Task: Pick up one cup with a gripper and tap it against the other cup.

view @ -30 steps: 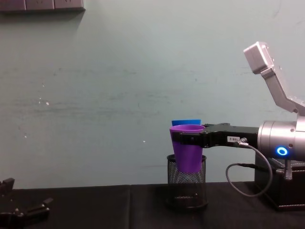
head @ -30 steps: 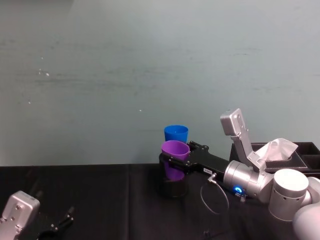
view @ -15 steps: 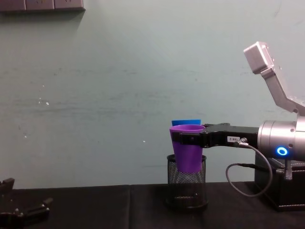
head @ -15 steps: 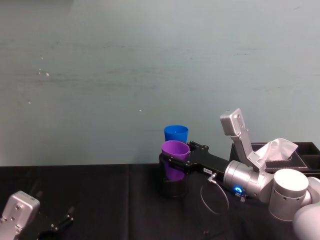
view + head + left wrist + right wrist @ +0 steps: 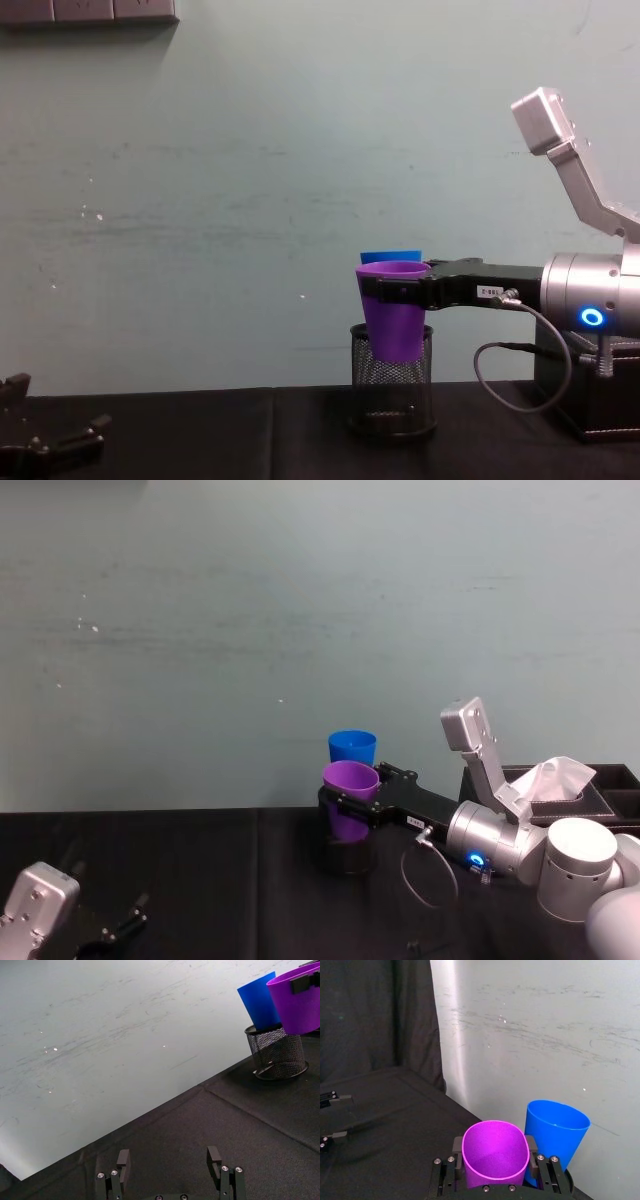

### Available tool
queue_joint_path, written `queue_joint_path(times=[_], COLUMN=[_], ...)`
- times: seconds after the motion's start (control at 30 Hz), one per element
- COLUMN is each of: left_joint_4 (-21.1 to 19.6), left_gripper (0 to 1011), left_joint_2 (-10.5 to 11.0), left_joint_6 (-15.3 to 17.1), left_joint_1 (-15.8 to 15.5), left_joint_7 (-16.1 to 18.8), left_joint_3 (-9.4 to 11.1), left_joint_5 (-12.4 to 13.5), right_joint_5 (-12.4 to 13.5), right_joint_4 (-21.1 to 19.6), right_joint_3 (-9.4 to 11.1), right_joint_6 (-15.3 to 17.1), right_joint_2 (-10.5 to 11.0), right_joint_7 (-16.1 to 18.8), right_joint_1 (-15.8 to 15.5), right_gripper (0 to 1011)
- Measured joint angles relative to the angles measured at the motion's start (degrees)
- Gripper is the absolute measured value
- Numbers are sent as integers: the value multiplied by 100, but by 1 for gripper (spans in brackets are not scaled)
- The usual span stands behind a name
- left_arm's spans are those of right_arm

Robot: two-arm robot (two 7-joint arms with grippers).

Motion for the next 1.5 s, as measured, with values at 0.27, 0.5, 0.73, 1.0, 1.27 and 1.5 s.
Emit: queue_joint_path(times=[0.27, 0.5, 0.73, 1.0, 1.27, 1.5], left_joint_4=[0, 0, 0, 0, 0, 0], left_gripper=[1000, 1000, 1000, 1000, 1000, 1000], left_joint_2=[0, 0, 0, 0, 0, 0], left_joint_6=[0, 0, 0, 0, 0, 0], left_joint_1=[0, 0, 0, 0, 0, 0], left_joint_7=[0, 0, 0, 0, 0, 0], left_joint_3=[0, 0, 0, 0, 0, 0], left_joint_5=[0, 0, 0, 0, 0, 0], right_joint_5=[0, 0, -1, 70, 187, 288], right_joint_4=[0, 0, -3, -447, -1172, -1620], right_joint_3=[0, 0, 8, 45, 13, -28], right_joint_6=[0, 0, -3, 78, 326, 432], right_joint_2=[0, 0, 1, 92, 304, 451], right_joint_7=[0, 0, 5, 155, 156, 104], right_joint_1=[0, 0, -4, -280, -654, -877], right_gripper=[724, 724, 726, 726, 724, 726])
